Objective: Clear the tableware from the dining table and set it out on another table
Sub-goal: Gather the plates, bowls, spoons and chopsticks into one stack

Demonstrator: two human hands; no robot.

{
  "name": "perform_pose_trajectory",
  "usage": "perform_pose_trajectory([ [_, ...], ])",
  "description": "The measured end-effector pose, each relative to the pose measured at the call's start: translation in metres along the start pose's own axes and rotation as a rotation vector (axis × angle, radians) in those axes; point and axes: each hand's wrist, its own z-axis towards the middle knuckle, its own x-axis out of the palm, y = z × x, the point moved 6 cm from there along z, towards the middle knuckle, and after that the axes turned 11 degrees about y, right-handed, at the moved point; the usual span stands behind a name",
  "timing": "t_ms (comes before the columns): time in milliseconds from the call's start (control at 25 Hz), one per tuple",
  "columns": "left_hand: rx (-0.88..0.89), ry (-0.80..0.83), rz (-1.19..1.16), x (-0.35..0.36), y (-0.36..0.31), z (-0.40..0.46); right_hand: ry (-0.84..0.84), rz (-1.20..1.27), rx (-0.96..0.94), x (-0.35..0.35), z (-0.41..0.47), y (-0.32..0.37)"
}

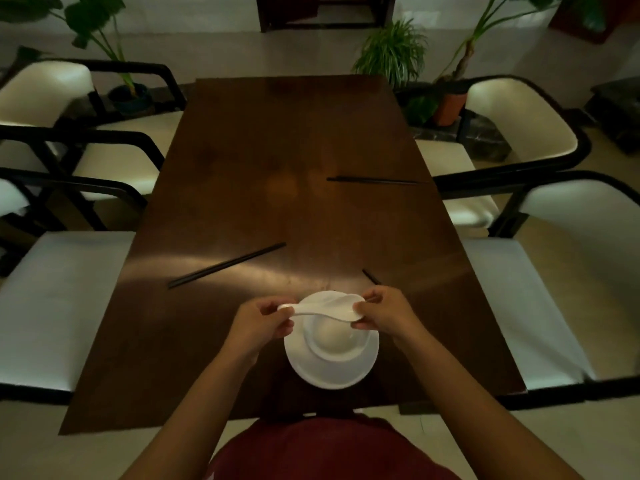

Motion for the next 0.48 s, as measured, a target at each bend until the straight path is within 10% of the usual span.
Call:
perform_pose_trajectory([
  [480, -0.059, -0.115, 0.01, -0.006, 0.024, 0.005, -0.189, -1.197, -0.182, 0.033, -0.005, 0.002],
])
